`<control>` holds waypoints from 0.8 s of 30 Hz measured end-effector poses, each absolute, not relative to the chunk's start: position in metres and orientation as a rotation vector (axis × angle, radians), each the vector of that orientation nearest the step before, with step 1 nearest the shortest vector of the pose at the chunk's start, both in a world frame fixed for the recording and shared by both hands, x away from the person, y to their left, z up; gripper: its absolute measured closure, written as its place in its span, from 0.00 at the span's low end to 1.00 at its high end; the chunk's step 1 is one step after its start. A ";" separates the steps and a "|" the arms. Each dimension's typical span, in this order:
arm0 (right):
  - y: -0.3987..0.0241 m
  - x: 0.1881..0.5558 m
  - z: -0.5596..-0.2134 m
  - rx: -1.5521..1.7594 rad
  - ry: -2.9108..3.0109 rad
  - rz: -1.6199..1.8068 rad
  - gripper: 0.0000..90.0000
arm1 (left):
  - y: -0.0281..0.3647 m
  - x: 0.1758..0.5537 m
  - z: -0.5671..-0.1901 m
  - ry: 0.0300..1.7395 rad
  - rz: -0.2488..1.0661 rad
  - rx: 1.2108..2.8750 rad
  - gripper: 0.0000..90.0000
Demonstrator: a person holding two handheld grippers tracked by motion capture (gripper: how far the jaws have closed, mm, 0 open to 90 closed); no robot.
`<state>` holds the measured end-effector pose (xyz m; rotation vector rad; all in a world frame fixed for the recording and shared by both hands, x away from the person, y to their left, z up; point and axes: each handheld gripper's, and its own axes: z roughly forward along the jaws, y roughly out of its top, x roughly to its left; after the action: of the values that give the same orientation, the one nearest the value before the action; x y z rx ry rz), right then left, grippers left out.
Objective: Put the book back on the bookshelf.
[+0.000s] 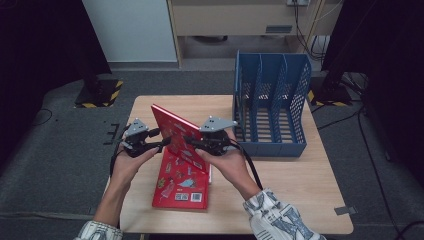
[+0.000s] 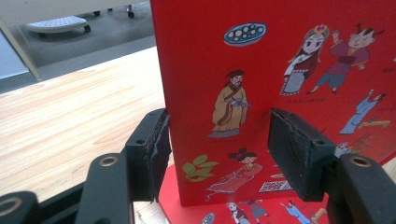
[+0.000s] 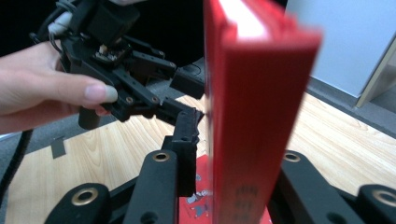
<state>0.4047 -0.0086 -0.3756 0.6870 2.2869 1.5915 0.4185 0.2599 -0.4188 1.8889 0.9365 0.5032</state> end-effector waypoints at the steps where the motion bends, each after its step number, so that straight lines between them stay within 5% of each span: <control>1: -0.009 0.405 -0.375 0.687 2.287 1.597 0.78 | 0.259 0.418 -0.419 0.935 0.503 1.889 0.43; 24: -0.014 0.415 -0.359 0.705 2.257 1.655 0.84 | 0.251 0.416 -0.418 0.925 0.497 1.906 0.43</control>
<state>0.4154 -0.0141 -0.3595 0.7049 2.2574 1.6554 0.4165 0.2509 -0.4178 1.9057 0.9254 0.4974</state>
